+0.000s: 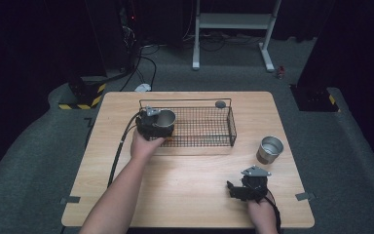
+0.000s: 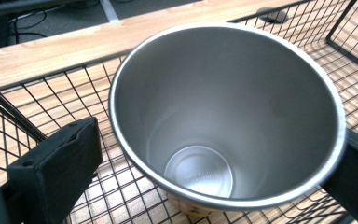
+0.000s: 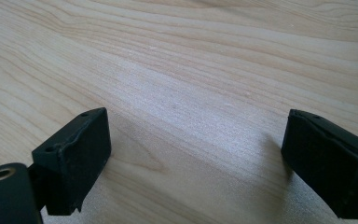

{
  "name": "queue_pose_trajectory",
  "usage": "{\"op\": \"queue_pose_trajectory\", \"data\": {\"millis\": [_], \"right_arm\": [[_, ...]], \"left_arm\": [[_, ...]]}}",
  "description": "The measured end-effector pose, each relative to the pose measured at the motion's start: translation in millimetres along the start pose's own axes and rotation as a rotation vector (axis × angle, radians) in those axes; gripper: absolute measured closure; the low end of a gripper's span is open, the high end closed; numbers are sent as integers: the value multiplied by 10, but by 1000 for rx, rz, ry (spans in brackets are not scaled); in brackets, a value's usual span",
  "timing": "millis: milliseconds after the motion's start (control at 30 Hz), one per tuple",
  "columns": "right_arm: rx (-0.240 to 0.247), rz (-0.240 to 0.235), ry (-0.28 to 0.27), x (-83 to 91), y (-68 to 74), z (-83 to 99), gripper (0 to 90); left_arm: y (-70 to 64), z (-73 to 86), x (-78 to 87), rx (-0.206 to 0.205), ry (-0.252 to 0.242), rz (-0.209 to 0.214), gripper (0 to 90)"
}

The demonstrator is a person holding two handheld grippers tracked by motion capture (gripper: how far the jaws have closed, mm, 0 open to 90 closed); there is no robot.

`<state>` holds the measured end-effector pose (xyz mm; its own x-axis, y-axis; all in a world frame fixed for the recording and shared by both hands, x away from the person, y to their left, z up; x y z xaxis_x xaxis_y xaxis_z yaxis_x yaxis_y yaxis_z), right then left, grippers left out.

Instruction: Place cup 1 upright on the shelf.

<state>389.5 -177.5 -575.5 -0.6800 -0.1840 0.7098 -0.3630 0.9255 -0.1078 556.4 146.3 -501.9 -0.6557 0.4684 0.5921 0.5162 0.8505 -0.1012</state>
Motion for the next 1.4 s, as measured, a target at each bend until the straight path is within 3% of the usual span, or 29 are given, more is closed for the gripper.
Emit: {"op": "queue_pose_trajectory", "data": {"millis": [300,767,867,1067,1400], "right_arm": [[0,1,0,1,1,1,82],[-3,0,4,10,9,10,82],[-1,0,2,9,8,9,82],[-2,-1,2,10,7,9,83],[4,-6,-1,4,1,3,82]], "left_arm": [[-22,36,70,14,29,33,0],[-29,113,247,23,-2,46,0],[-48,126,284,8,-4,40,1],[-59,140,350,30,-20,53,1],[-102,191,492,27,-44,62,1]]}}
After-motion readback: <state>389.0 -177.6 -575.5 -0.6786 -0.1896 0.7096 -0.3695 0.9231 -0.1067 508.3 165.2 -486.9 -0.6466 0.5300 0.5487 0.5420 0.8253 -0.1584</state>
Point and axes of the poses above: each handheld gripper's, and its own axes: x roughly backward along the jaws, z roughly out of its underside, y roughly to its left, the point moved 7 cm from there along -x, roughly forward along the jaws, and after that the axes turned 8 degrees about z, right-handed, at the moved point
